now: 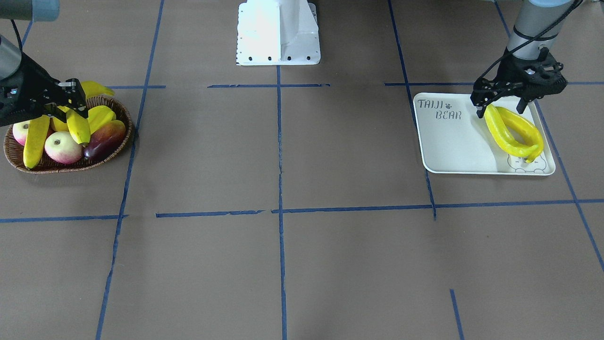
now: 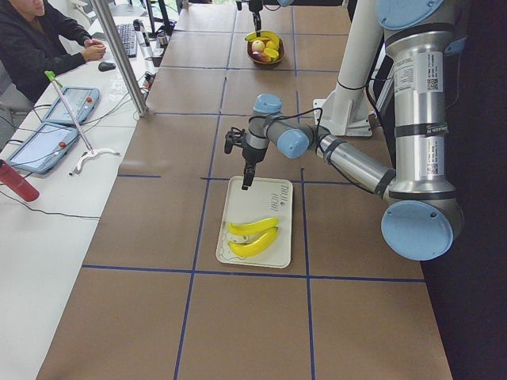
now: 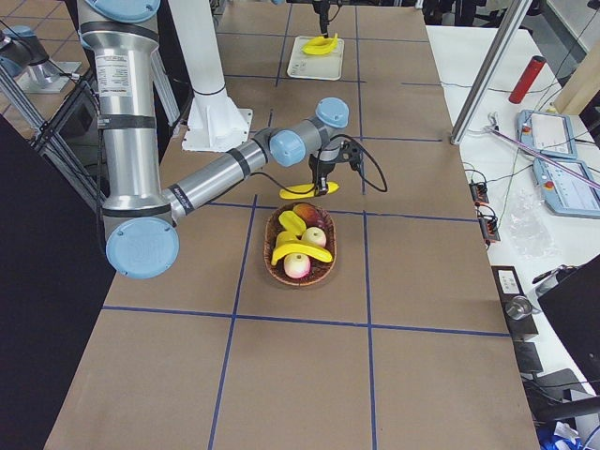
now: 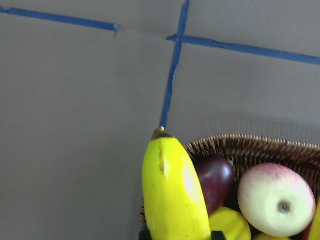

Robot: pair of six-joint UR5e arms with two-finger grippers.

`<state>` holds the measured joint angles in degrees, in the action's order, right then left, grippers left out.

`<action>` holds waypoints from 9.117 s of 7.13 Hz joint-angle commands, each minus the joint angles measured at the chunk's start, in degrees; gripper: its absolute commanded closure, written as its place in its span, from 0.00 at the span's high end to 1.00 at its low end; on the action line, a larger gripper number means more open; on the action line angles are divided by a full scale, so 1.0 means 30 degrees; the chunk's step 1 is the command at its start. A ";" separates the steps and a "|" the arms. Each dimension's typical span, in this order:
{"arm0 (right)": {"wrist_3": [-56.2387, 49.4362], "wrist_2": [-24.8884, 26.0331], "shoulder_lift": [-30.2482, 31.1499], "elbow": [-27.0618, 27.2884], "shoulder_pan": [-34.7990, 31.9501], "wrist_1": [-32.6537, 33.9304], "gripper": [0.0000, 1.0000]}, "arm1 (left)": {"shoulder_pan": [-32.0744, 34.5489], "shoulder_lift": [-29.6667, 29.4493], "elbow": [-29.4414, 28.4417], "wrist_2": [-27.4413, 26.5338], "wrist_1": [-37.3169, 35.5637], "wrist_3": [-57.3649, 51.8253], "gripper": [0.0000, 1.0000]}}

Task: Transfer all bananas from basket to plate

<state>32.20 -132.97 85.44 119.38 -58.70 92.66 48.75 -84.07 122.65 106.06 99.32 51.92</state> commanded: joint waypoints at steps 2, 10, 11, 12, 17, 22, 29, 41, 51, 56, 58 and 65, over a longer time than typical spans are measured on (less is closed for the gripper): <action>0.5067 0.2818 -0.5721 0.0287 -0.0737 -0.0444 0.00 | -0.0080 -0.2495 -0.0102 0.3245 -0.0003 0.4300 1.00; 2.0467 2.4561 -0.8293 0.0491 1.1001 -0.5693 0.00 | -0.3386 -1.1703 -0.2910 0.1068 0.4053 3.2861 1.00; 2.0468 2.6058 -0.8322 0.0404 1.2085 -0.5663 0.00 | -0.3419 -1.2052 -0.2944 0.1062 0.4273 3.3460 1.00; 2.0468 2.6914 -0.8322 0.0403 1.2763 -0.5663 0.00 | -0.3449 -1.2722 -0.3061 0.1033 0.4275 3.4336 1.00; 2.0468 2.8329 -0.9317 0.0082 1.4117 -0.5575 0.00 | -0.4470 -1.4777 -0.4908 0.0071 0.4333 3.5721 1.00; 2.0439 2.8358 -0.9348 0.0080 1.4206 -0.5575 0.02 | -0.4914 -1.4751 -0.4849 -0.0140 0.4333 3.5634 0.00; 1.8948 2.3711 -0.6223 0.5253 1.4060 -0.4063 1.00 | -0.1554 -1.2682 -0.4849 0.4155 0.4480 3.1934 0.00; 0.7119 0.5008 -0.2586 0.2194 0.3600 0.6759 1.00 | -0.2129 -0.0014 -0.4058 -0.1308 0.1962 0.7919 0.14; -0.3026 0.0970 -0.0657 -0.5925 -0.1732 0.2049 1.00 | -0.1925 -0.1215 0.0247 -0.1047 -0.3108 0.4901 1.00; -0.3350 -0.0001 -0.0440 -0.8296 -0.1586 0.1720 1.00 | -0.1925 -0.1479 0.0278 -0.1047 -0.3108 0.4901 1.00; -0.3263 -0.0002 -0.0529 -0.8503 -0.1498 0.1691 1.00 | -0.1925 -0.1508 0.0249 -0.1047 -0.3108 0.4901 1.00; -0.2735 0.0028 -0.0910 -0.9295 -0.1234 0.1691 0.27 | -0.1925 -0.1567 0.0219 -0.1077 -0.3108 0.4930 1.00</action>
<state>23.85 -132.92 82.71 91.50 -62.38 97.73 42.98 -88.75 123.31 102.83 90.00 66.65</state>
